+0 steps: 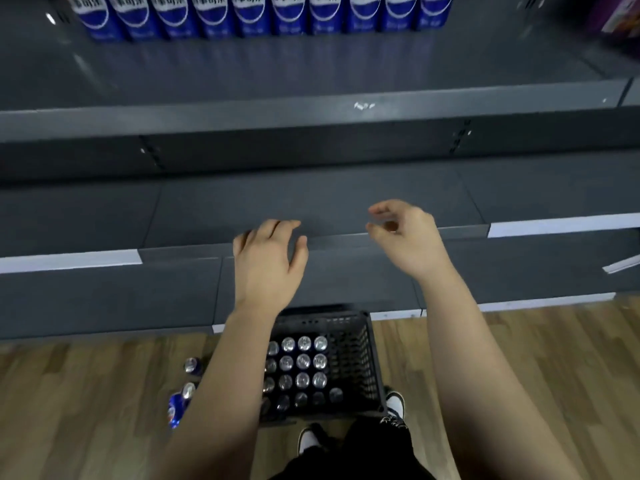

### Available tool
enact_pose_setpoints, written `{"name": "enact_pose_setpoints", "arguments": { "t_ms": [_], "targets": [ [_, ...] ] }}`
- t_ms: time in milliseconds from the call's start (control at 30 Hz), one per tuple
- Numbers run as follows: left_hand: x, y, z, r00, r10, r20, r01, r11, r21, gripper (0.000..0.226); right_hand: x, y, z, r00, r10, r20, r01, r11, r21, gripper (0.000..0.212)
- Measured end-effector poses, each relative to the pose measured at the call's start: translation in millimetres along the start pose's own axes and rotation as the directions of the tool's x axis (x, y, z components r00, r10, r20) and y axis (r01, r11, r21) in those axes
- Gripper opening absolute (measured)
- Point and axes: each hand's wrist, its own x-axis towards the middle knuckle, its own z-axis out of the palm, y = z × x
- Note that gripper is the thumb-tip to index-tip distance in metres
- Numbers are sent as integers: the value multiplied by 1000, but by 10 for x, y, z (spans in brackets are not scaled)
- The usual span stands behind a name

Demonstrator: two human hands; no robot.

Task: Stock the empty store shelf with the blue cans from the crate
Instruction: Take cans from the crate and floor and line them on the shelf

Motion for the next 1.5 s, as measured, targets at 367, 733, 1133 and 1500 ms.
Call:
{"name": "enact_pose_setpoints", "arguments": {
  "t_ms": [367, 733, 1133, 1500],
  "targets": [
    [-918, -493, 734, 945, -197, 262, 192, 980, 47, 34, -555, 958, 1026, 932, 259, 255, -244, 966, -90, 25],
    [-1662, -847, 1998, 871, -292, 394, 296, 954, 51, 29, -931, 2379, 1836, 787, 433, 440, -365, 901, -234, 36],
    [-2305, -1959, 4063, 851, -280, 444, 257, 960, 113, 45, -1165, 4449, 3668, 686, 482, 545, -369, 876, -310, 41],
    [-2802, -2525, 5179, 881, -255, 400, 234, 967, 101, 20, -1107, 5544, 4682, 615, 473, 631, -218, 871, -441, 55]
  ]
}}
